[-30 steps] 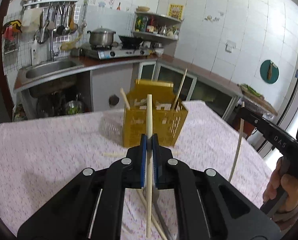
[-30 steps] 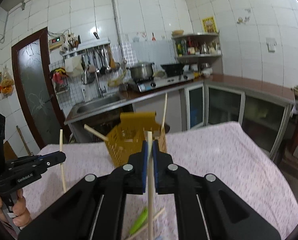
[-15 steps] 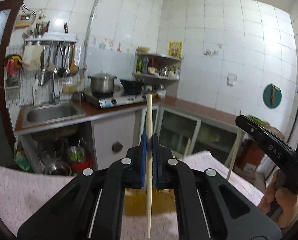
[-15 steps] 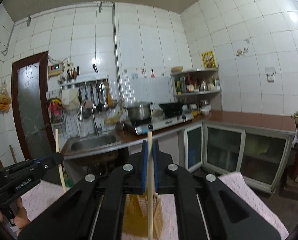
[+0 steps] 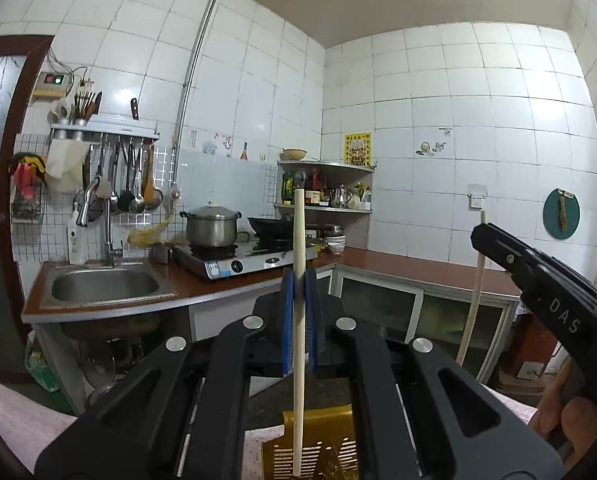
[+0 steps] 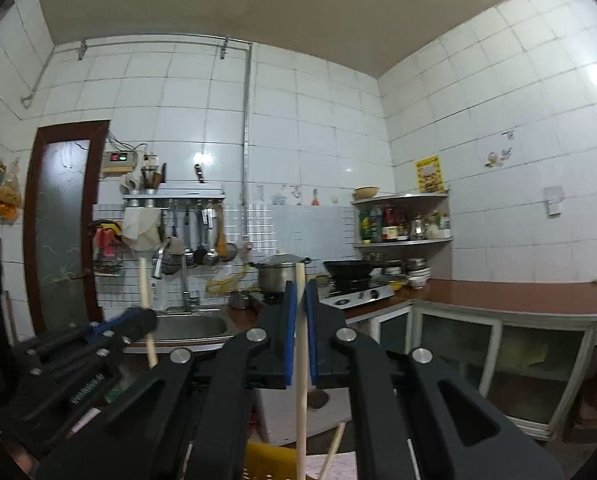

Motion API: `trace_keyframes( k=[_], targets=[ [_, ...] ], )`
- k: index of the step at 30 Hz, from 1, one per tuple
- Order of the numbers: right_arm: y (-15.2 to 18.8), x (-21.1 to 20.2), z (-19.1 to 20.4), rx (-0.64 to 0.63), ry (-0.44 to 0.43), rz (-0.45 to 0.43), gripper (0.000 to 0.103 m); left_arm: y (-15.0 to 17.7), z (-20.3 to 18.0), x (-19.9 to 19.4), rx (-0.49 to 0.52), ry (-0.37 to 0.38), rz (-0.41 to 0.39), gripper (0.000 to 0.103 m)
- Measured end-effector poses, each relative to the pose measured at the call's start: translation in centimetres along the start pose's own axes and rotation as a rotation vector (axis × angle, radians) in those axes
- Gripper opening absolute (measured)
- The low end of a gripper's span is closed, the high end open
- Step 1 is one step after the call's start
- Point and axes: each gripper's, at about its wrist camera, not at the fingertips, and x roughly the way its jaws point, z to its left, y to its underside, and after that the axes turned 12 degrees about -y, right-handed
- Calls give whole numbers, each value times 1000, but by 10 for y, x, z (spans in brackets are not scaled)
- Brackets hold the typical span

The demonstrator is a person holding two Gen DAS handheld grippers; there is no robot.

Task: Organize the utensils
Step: 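Lower both chopsticks into the yellow holder and open both tools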

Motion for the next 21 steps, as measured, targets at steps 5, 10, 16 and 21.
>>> trace_keyframes(
  k=[5,10,16,21],
  targets=[
    [39,11,-8,22,-22,28,5,44,10,25,-34,41,87,5],
    [78,17,-22,81,-43,86,6,79,14,37,-24,31,169,5],
    [114,20,-25,98,-37,163,6,86,17,30,-9,37,206,5],
    [123,20,-31,134,-44,218,6,81,17,27,12,31,252,6]
  ],
)
